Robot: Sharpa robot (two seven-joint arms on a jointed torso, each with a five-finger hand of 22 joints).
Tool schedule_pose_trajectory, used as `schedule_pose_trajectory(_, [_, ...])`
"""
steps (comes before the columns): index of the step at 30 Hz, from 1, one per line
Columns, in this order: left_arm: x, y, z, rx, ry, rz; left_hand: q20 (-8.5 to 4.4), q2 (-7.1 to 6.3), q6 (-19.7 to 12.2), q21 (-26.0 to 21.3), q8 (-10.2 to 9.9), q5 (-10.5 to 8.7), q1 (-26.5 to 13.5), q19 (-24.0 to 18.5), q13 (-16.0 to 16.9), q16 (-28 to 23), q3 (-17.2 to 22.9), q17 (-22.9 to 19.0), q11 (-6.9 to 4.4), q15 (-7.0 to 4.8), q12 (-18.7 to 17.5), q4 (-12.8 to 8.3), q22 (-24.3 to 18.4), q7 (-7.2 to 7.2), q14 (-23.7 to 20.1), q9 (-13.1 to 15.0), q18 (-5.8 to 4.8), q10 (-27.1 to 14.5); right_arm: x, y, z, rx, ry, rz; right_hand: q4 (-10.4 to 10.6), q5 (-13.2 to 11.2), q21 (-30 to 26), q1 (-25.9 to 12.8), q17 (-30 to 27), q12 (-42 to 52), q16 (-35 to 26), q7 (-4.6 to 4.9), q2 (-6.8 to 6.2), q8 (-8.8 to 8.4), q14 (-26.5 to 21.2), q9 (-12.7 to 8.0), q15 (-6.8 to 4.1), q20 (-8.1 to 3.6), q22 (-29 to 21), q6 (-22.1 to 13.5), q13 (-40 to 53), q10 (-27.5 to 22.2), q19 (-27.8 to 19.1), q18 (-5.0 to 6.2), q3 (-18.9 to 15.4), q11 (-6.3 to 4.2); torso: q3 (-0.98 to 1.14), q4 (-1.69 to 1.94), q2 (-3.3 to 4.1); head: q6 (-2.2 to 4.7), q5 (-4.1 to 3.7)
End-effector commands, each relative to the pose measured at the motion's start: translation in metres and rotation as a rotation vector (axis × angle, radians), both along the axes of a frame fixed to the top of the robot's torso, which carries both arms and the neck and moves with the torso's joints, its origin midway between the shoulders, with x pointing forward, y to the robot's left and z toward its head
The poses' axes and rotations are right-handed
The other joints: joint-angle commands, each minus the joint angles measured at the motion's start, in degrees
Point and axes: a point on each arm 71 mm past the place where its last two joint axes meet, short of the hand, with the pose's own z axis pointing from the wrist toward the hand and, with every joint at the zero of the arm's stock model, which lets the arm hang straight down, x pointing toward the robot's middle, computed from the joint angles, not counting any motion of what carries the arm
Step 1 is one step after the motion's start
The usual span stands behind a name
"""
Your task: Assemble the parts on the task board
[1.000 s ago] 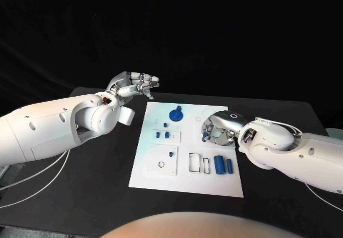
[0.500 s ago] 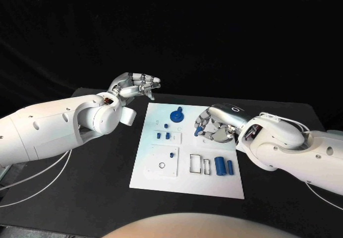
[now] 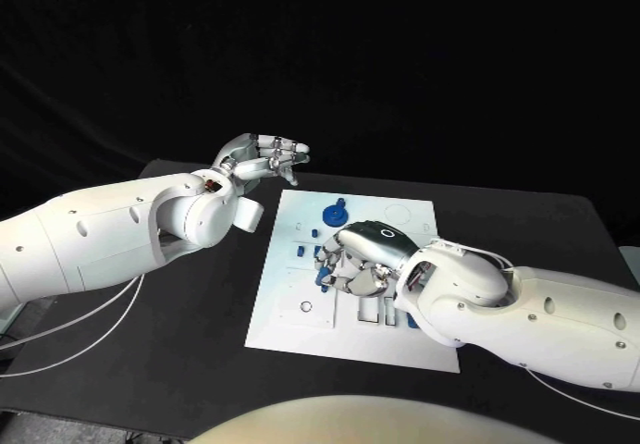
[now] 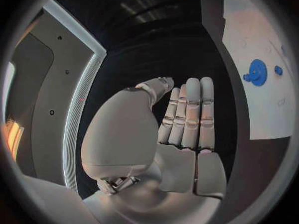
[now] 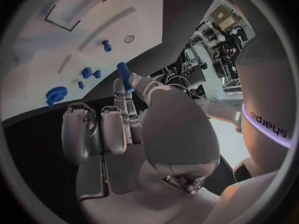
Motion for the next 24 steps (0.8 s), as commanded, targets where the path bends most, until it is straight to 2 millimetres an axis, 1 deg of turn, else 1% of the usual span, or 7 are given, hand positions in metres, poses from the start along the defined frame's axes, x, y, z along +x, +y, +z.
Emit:
schedule_pose_trajectory(1, [0.000,-0.004,0.001,-0.013,-0.002,-0.022,-0.07,0.29,-0.4,-0.3,0.3,-0.02,0.1,0.4,-0.1,0.2,-0.1,-0.1,0.21,-0.01,0.4,-0.1,-0.1,-0.04,-0.3,-0.1,0.37,-0.4,-0.003,0.007,-0.005,0.001,-0.017,0.034,-0.1,0.2,-0.2,-0.6,0.0,-0.4,0.3,0.04,0.06,0.39,2.0,0.1,-0.20,-0.14,8.8,0.2,-0.1,0.5,0.4,-0.68,0.3,-0.04,-0.12,0.03,0.03,-0.06,0.31])
schedule_pose_trajectory(3, [0.000,-0.005,0.001,-0.014,-0.001,-0.024,-0.07,0.29,-0.4,-0.3,0.3,-0.02,0.1,0.4,-0.1,0.2,-0.1,-0.1,0.21,-0.01,0.4,-0.1,-0.1,-0.04,-0.3,-0.1,0.37,-0.4,-0.005,0.011,-0.009,0.001,-0.011,0.043,-0.1,0.2,-0.2,-0.6,-0.1,-0.4,0.3,0.06,0.01,0.39,2.0,0.2,-0.20,-0.14,8.8,0.2,-0.1,0.5,0.3,-0.68,0.3,-0.02,-0.01,-0.10,0.08,-0.17,0.58])
schedule_pose_trajectory(5, [0.000,-0.006,0.001,-0.014,-0.001,-0.026,-0.07,0.29,-0.4,-0.3,0.3,-0.02,0.1,0.4,-0.1,0.2,-0.1,-0.1,0.21,-0.01,0.4,-0.1,-0.1,-0.04,-0.3,-0.1,0.37,-0.4,-0.005,0.014,-0.013,0.000,-0.006,0.047,-0.1,0.2,-0.2,-0.6,-0.1,-0.4,0.3,0.06,0.01,0.39,2.0,0.2,-0.20,-0.14,8.8,0.2,-0.1,0.5,0.3,-0.68,0.3,-0.02,-0.01,-0.09,0.09,-0.20,0.60])
schedule_pose_trajectory(9, [0.000,-0.007,0.001,-0.015,-0.001,-0.027,-0.08,0.32,-0.4,-0.3,0.3,-0.02,0.1,0.4,-0.1,0.2,-0.1,-0.1,0.21,-0.01,0.4,-0.1,-0.1,-0.03,-0.3,-0.1,0.37,-0.4,-0.006,0.018,-0.023,-0.010,0.010,0.052,-0.1,0.2,-0.2,-0.6,-0.1,-0.4,0.3,0.07,-0.03,0.40,2.0,0.2,-0.19,-0.14,8.8,0.1,-0.1,0.5,0.4,-0.69,0.3,-0.02,0.02,-0.04,0.08,-0.51,0.85])
schedule_pose_trajectory(16, [0.000,-0.007,0.001,-0.015,-0.001,-0.029,-0.08,0.32,-0.4,-0.3,0.3,-0.02,0.1,0.4,-0.1,0.2,-0.1,-0.1,0.21,-0.01,0.4,-0.1,-0.1,-0.03,-0.3,-0.1,0.37,-0.4,-0.006,0.019,-0.038,-0.029,0.026,0.052,-0.2,0.4,-0.3,-0.7,-0.1,-0.5,0.3,0.11,-0.07,0.42,2.0,0.2,-0.18,-0.13,8.8,0.1,-0.1,0.5,0.3,-0.66,0.5,0.00,0.08,-0.09,0.10,-0.67,0.98])
schedule_pose_trajectory(21, [0.000,-0.007,0.001,-0.015,0.000,-0.029,-0.08,0.32,-0.4,-0.3,0.3,-0.02,0.1,0.4,-0.1,0.2,-0.1,-0.1,0.21,-0.01,0.4,-0.1,-0.1,-0.03,-0.3,-0.1,0.37,-0.4,-0.006,0.021,-0.044,-0.036,0.032,0.053,-0.2,0.4,-0.4,-0.7,-0.2,-0.5,0.3,0.12,-0.09,0.42,2.0,0.2,-0.17,-0.13,8.7,0.1,-0.1,0.5,0.3,-0.64,0.5,0.01,0.11,-0.07,0.10,-0.83,1.12])
schedule_pose_trajectory(24, [0.001,-0.006,0.001,-0.015,0.000,-0.028,-0.07,0.35,-0.4,-0.3,0.4,-0.03,0.1,0.4,-0.1,0.2,-0.1,-0.1,0.23,0.01,0.4,0.0,-0.1,-0.01,-0.3,-0.1,0.36,-0.4,-0.007,0.022,-0.047,-0.035,0.035,0.056,-0.2,0.4,-0.4,-0.7,-0.2,-0.5,0.3,0.12,-0.09,0.42,2.0,0.2,-0.17,-0.13,8.7,0.1,-0.1,0.5,0.3,-0.64,0.5,0.01,0.08,-0.07,0.09,-0.91,1.15])
